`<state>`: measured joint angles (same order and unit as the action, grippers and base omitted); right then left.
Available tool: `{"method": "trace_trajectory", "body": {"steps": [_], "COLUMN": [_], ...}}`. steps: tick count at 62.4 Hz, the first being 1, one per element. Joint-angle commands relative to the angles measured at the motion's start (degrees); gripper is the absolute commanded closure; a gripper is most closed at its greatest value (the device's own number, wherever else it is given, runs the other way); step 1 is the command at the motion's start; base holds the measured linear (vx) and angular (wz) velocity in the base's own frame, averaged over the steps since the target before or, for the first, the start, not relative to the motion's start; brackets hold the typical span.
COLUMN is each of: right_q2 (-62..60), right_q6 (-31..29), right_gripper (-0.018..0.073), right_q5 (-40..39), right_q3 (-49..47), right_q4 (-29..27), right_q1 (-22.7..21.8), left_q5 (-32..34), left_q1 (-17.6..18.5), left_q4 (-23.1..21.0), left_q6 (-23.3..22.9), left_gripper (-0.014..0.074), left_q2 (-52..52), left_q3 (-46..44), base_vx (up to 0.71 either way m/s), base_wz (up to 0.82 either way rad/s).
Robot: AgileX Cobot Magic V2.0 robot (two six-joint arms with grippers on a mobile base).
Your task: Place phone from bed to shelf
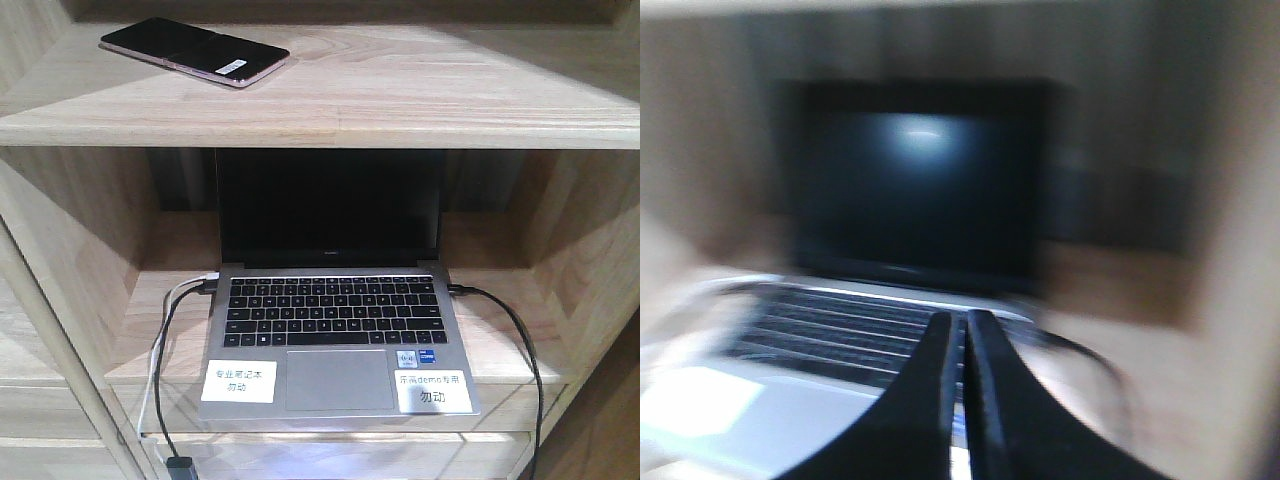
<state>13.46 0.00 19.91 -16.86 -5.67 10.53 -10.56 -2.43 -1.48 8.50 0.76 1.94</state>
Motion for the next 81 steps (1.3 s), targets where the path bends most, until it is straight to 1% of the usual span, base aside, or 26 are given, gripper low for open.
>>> {"method": "trace_trajectory", "body": {"steps": [1,10,16,29,32,58,81], "right_q2": [-2.4,-7.6,-10.9,-14.3,-14.9,-14.8,-14.8], "right_q6": [-1.1,-2.3,-2.3,-1.6,-1.8,-2.3,-2.2], "right_gripper": [0.0565,0.0565,0.0565,0.0565,0.0565,0.0565,0.0565], "right_q5": [-4.6,-6.8,-9.9,-21.5,-20.3,-23.4,-23.3], "right_q3": [0.9,5.7,9.9,18.8,18.7,18.7,18.7], "right_q4": [0.5,0.6,1.3,1.8,2.0,2.0,2.0], "right_q1": [-4.8,-11.3,-13.7,-13.4,-13.4,-13.4,-13.4], "left_q5": [4.1,4.1,4.1,4.1,4.1,4.1,4.1], "left_q1": [0.2,0.2,0.2,0.2,0.2,0.2,0.2], "left_q4": [-0.5,-0.5,-0.5,-0.5,-0.5,-0.5,-0.5], "left_q6": [-0.3,-0.3,-0.3,-0.3,-0.3,-0.3,-0.3], "left_gripper": [0.0595,0.0595,0.0595,0.0595,0.0595,0.0595,0.0595], "left_q2": [0.8,0.8,0.8,0.8,0.8,0.8,0.8], "left_q3": [-1.2,-1.2,-1.2,-1.2,-1.2,-1.2,-1.2], "base_vx": [0.00,0.00,0.00,0.00,0.00,0.00,0.00], "base_wz": [0.00,0.00,0.00,0.00,0.00,0.00,0.00]}}
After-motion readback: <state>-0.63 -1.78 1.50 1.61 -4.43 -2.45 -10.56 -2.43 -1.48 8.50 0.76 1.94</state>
